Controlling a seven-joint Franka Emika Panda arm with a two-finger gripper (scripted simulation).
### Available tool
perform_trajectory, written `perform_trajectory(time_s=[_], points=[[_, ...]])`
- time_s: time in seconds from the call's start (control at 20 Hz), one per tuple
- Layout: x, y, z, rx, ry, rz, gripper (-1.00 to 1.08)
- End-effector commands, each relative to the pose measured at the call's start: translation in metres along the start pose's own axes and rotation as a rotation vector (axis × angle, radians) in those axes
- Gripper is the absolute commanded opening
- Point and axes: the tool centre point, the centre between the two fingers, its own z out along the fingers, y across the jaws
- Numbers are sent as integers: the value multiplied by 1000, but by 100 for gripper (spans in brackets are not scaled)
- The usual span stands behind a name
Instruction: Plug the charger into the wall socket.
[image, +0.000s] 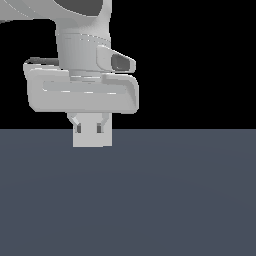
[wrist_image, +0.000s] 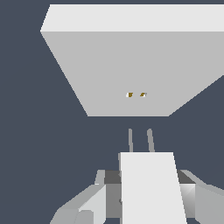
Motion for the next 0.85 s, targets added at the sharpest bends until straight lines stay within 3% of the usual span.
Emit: perform_trajectory(time_s=[0.0, 0.45, 0.8], points=[[5, 0, 2, 0, 0, 0, -100], [34, 0, 14, -1, 0, -1, -100], [42, 0, 18, 0, 0, 1, -100]])
